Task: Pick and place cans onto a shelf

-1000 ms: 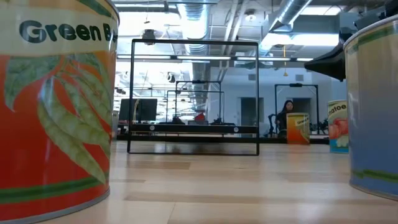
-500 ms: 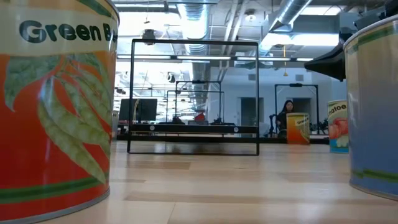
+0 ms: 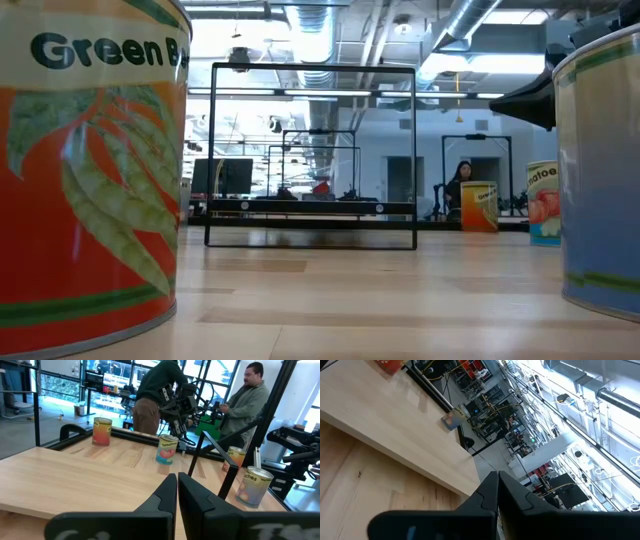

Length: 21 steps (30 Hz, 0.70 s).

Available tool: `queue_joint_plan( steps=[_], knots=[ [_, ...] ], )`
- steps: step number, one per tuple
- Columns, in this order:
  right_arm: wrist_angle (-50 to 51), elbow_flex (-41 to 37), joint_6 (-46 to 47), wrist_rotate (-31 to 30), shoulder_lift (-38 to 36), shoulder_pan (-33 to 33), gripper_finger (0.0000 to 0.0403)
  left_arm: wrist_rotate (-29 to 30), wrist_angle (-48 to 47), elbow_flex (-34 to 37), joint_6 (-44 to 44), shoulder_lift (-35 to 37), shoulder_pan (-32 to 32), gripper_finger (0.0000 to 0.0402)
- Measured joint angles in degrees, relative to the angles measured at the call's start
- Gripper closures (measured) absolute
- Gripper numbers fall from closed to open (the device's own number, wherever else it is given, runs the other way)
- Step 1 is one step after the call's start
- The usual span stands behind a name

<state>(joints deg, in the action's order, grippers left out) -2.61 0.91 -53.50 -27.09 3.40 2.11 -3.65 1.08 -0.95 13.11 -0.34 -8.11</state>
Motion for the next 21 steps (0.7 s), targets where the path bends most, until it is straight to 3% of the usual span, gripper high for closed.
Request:
queue_joint_plan(
  steps=[21],
  knots=[
    [0.0, 0.0, 1.1, 0.0, 0.0, 0.0, 0.0375, 2.4, -0.4, 0.0, -2.9, 0.0, 0.0, 0.0397]
  ],
)
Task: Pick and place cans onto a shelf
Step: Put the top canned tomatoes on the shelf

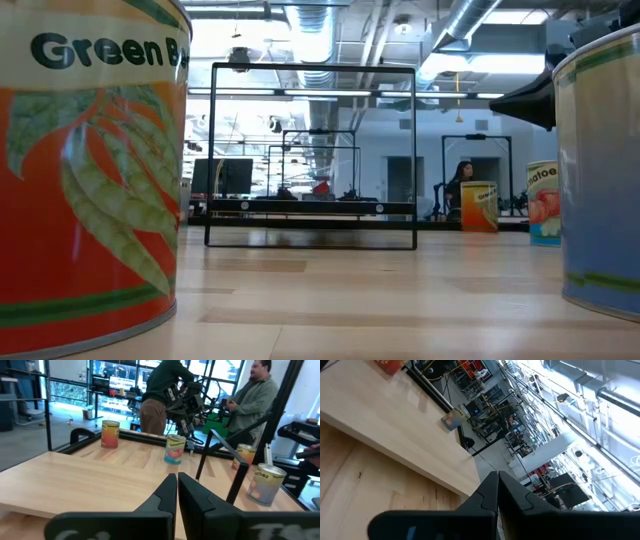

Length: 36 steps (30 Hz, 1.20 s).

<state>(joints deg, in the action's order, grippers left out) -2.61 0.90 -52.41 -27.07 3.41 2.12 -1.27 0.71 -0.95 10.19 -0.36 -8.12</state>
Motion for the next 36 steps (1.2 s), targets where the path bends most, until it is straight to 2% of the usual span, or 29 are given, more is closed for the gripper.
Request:
queue_joint_plan(
  steps=[8, 22, 27, 32, 36],
  knots=[
    [-3.6, -0.1, 9.0, 0.0, 0.0, 0.1, 0.0377, 0.7, 0.0, 0.0, -0.1, 0.0, 0.0, 0.0397],
    [-13.8, -0.1, 29.9, 0.0, -0.1, 0.0, 0.0381, 3.0, 0.1, 0.0, -8.5, 0.0, 0.0, 0.0397],
    [-20.8, 0.0, 31.0, 0.2, 0.0, 0.0, 0.0382, 4.8, 0.4, 0.0, -9.5, 0.0, 0.0, 0.0397],
    [-14.9, 3.4, 31.6, -0.6, 1.9, 0.0, 0.0397, 5.0, 0.4, 0.0, -11.4, 0.0, 0.0, 0.0397],
    [-13.2, 7.9, 32.4, -1.7, 8.0, 0.0, 0.0398, 5.0, 0.5, 0.0, -13.0, 0.0, 0.0, 0.0397]
  ],
)
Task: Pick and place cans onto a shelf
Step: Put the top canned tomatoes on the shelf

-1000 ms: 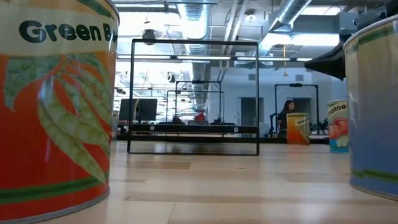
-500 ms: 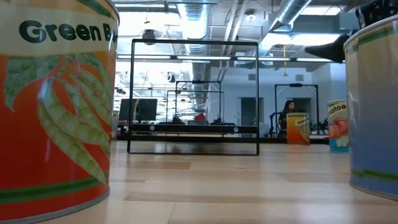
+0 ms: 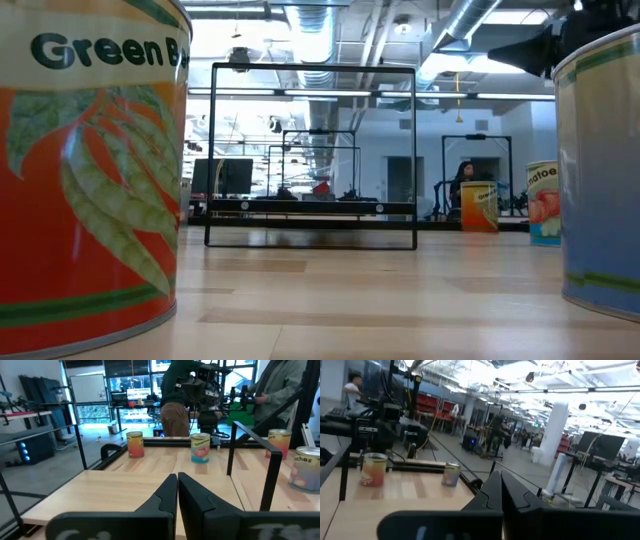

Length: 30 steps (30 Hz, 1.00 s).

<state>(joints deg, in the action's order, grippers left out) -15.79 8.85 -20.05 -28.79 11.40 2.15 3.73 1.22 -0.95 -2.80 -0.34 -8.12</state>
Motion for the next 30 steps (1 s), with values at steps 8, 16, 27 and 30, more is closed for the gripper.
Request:
queue_joint_plan(
  steps=[8, 16, 27, 30],
  knots=[
    [19.0, 15.4, 12.4, -1.7, 15.2, 0.1, 0.0399, 0.0, 1.8, 0.0, -0.7, 0.0, 0.0, 0.0397],
    [41.2, 29.3, 27.7, -1.3, 29.7, 3.9, 0.0399, 0.0, 1.9, 0.0, -0.7, 0.0, 0.0, 0.0397],
    [63.2, 41.6, 44.7, -0.1, 43.7, 15.7, 0.0398, 1.2, 2.2, 0.0, -1.0, 0.0, 0.0, 0.0398],
    [67.1, 42.8, 50.5, 2.3, 46.1, 18.7, 0.0398, 1.8, 2.6, 0.0, -1.8, 0.0, 0.0, 0.0398]
  ],
)
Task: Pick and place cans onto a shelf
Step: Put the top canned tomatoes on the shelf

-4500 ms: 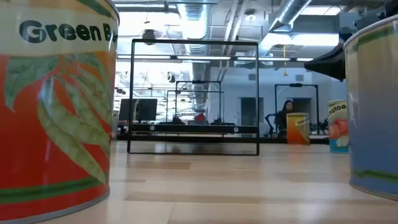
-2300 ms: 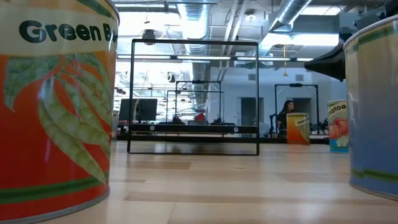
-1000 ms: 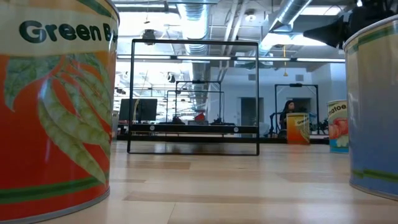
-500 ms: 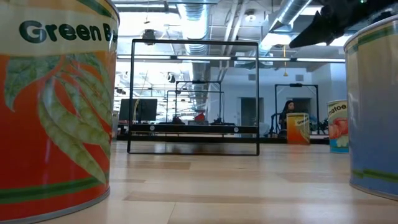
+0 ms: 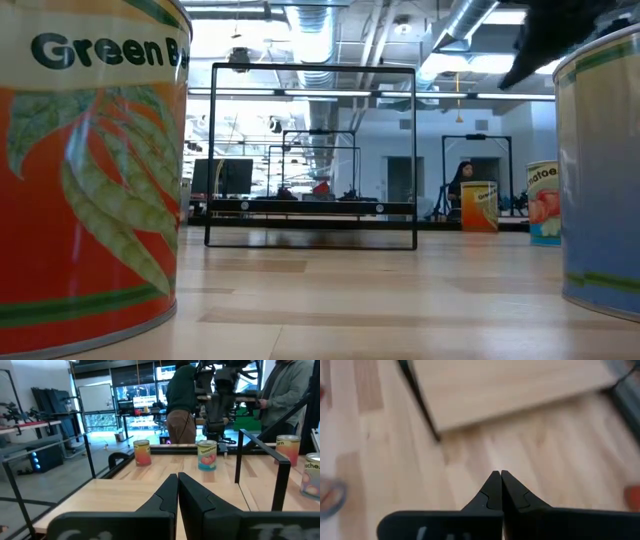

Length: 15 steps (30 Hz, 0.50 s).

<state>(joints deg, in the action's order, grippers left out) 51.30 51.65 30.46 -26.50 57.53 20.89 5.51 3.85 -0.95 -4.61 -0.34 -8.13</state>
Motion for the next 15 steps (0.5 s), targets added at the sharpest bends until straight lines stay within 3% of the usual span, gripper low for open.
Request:
queue_joint_plan(
  steps=[8, 15],
  knots=[
    [14.7, 0.9, 19.7, 3.0, 3.0, 7.5, 0.0383, 0.1, 0.4, 0.0, -0.9, 0.0, 0.0, 0.0397],
    [16.5, 0.9, 23.3, 3.6, 5.2, 3.9, 0.0325, 0.1, 0.1, 0.0, -0.8, 0.0, 0.0, 0.0397]
  ],
)
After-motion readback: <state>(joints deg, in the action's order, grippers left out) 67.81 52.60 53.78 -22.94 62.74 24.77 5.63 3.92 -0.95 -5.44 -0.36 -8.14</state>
